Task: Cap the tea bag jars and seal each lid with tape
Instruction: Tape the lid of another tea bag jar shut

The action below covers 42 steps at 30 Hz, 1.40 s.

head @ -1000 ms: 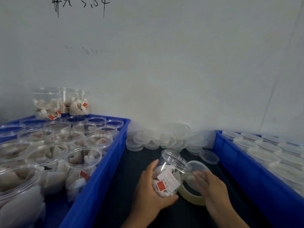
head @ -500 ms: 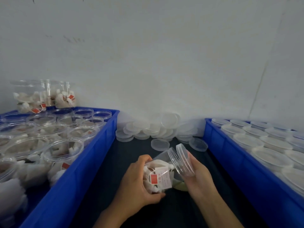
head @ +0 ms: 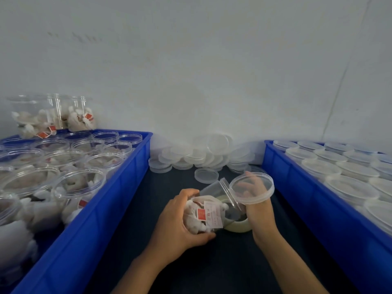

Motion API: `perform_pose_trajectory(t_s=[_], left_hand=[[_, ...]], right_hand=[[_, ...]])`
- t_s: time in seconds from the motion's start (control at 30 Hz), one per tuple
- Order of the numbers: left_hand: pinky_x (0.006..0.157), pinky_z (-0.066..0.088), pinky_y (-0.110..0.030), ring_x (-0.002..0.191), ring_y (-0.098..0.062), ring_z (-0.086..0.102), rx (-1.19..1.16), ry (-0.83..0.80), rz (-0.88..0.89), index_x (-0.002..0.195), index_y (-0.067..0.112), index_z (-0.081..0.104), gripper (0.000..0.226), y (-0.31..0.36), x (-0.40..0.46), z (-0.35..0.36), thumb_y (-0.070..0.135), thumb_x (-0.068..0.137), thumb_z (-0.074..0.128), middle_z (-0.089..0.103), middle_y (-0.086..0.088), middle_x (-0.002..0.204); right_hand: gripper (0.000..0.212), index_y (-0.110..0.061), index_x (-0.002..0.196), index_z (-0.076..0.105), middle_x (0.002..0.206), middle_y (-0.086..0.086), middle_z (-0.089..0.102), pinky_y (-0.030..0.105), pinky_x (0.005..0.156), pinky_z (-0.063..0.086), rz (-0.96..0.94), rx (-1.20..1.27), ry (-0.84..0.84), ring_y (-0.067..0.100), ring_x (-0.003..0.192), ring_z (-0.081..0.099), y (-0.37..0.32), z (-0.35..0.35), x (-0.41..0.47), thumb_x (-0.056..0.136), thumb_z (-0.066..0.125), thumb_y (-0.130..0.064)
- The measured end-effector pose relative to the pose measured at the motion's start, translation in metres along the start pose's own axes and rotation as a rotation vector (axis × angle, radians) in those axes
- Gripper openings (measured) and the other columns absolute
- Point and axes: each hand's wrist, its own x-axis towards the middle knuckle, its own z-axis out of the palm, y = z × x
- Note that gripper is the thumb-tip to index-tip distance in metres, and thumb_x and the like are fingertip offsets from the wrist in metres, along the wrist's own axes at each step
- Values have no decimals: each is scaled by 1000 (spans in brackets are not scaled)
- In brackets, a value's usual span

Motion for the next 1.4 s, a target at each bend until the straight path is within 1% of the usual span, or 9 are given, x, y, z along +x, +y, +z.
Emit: perform_pose_trajectory(t_s=[0.1,0.2,0.37,0.57,0.77,0.83,1.03,1.2,1.4], left_hand=[[87,55,-30,107,-3,59,-37,4,-20,118,53,42,83,-3,1,-2,49,51,89,57,20,117],[87,54,-31,106,-3,58,-18,15,-14,119,53,42,83,-5,2,-3,50,50,89,57,21,115],[91,52,-29,108,1,54,19,18,2,125,50,44,86,-4,3,-1,49,52,90,55,22,116],[95,48,-26,112,6,49,-23,10,0,129,49,46,89,-2,2,1,46,53,91,51,25,120],[94,51,-28,113,0,55,-126,-2,-26,126,50,50,85,-4,4,2,44,51,91,57,19,120],[89,53,-25,110,-1,58,-178,-4,-40,123,51,51,83,-7,5,1,43,51,91,59,18,119],[78,52,-15,103,5,59,-332,-28,-138,120,37,48,81,-14,7,-4,21,56,94,56,12,119],[75,53,-14,98,15,54,-340,-92,-187,115,34,33,85,-12,8,-4,19,57,94,46,11,118],[81,53,-19,104,5,59,-478,-46,-203,128,47,27,105,-12,6,5,12,56,94,49,5,123]], right_hand=[[40,-32,136,47,117,7,60,28,62,54,72,122,16,23,95,66,-1,-2,5,99,48,-20],[31,-26,128,56,109,15,62,37,55,57,317,454,78,29,77,72,-6,-6,5,97,51,-27],[56,-23,127,53,118,28,55,65,95,42,471,794,2,47,109,57,-6,-13,9,91,38,-64],[67,-26,136,47,118,20,64,59,98,44,287,523,-56,35,111,62,-7,-6,3,81,51,-64],[52,-51,133,42,120,-6,57,42,98,47,-287,-122,-174,16,118,53,-6,-11,4,82,42,-63],[45,-55,129,47,125,-10,57,33,97,47,-258,-186,-298,2,114,54,0,-10,3,84,44,-59],[43,-51,128,53,128,0,57,46,99,49,-206,-144,-395,13,116,59,4,-3,0,85,49,-55],[33,-61,122,51,126,-20,53,13,82,49,-219,-141,-390,-12,111,53,7,-1,-1,90,49,-52],[35,-58,123,53,118,-12,57,41,87,57,-275,-145,-338,11,104,61,17,-1,-8,88,53,-53]])
